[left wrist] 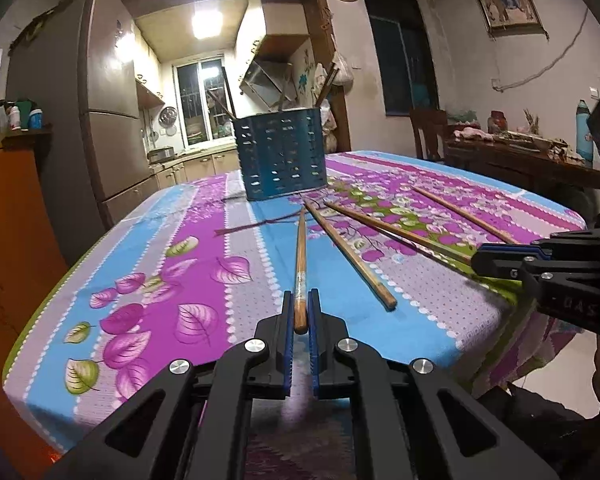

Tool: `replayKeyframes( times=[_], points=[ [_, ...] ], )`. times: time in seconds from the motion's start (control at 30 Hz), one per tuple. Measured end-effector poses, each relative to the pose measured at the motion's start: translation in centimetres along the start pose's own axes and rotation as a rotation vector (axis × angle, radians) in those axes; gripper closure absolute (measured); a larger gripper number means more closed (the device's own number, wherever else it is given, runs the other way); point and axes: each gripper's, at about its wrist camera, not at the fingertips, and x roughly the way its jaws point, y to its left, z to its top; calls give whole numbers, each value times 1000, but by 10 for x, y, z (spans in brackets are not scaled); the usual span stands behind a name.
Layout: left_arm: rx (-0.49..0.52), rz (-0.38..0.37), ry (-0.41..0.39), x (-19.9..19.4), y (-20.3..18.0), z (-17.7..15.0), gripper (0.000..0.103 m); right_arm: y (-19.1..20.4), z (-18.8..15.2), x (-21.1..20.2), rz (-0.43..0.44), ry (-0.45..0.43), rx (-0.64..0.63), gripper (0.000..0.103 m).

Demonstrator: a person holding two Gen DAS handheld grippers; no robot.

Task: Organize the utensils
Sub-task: 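Grasp a chopstick with the left tool while the right tool grasps another, then carry the left tool's chopstick to the holder while the right tool carries its own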

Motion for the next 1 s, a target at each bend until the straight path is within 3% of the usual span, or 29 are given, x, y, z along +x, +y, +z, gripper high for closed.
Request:
replayKeyframes(
  times=[0.27,0.63,1.0],
  points=[
    [-27,24,13,-4,12,17,95,-5,11,-18,-33,-66,-28,98],
    [-20,143,79,-6,23,42,95,-7,36,-33,-46,-144,-72,98],
    [-16,194,81,-16,25,56,95,-5,46,-52,-74,-199,-109,98]
  ],
)
